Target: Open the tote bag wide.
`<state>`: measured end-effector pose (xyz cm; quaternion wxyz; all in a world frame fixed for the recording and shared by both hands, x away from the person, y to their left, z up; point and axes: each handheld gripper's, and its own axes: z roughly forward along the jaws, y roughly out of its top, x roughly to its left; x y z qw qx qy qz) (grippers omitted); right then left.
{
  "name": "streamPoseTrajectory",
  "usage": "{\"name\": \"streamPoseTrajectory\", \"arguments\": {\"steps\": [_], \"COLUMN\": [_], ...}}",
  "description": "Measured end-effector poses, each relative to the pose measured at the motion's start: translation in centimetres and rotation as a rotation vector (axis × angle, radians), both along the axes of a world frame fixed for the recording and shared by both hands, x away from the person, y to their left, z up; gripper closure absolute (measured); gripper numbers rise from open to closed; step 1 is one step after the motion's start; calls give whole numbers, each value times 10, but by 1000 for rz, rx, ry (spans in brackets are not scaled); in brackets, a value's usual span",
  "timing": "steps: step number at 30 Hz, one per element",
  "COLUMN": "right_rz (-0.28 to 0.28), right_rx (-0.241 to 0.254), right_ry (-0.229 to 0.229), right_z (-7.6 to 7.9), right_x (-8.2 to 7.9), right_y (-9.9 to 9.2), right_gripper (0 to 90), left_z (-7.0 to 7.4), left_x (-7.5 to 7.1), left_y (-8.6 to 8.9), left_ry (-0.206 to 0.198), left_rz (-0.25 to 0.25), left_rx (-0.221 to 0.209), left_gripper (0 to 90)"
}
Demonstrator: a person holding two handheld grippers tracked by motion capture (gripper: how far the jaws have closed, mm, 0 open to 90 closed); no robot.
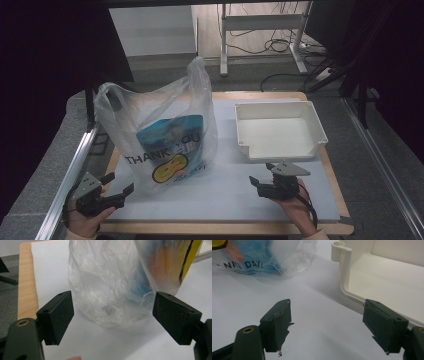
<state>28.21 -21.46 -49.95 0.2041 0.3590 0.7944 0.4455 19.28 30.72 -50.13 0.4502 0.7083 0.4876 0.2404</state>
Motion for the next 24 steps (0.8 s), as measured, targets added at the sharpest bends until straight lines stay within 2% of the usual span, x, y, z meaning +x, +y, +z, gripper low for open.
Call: {"name": "streamPoseTrajectory", "arguments": {"steps": [10,15,18,24], "right_rz": [9,14,21,36], "right_rx": [-1,-2,21,30], "right_ry": [-13,-14,-4,-20], "right_z": [3,3,4,10], "right_x": [-1,0,1,0], "right_y": [1,1,1,4], "right_gripper": [256,258,260,268], "left_z": [7,14,19,24], "left_x": [-1,-2,-4,-3], "left_y": [3,5,5,2], "left_ry": [-12,-16,-28,-27], "left_rz": [15,21,27,22], "left_rx": [-18,-31,-33,-27], "left_gripper": [180,211,233,233]}}
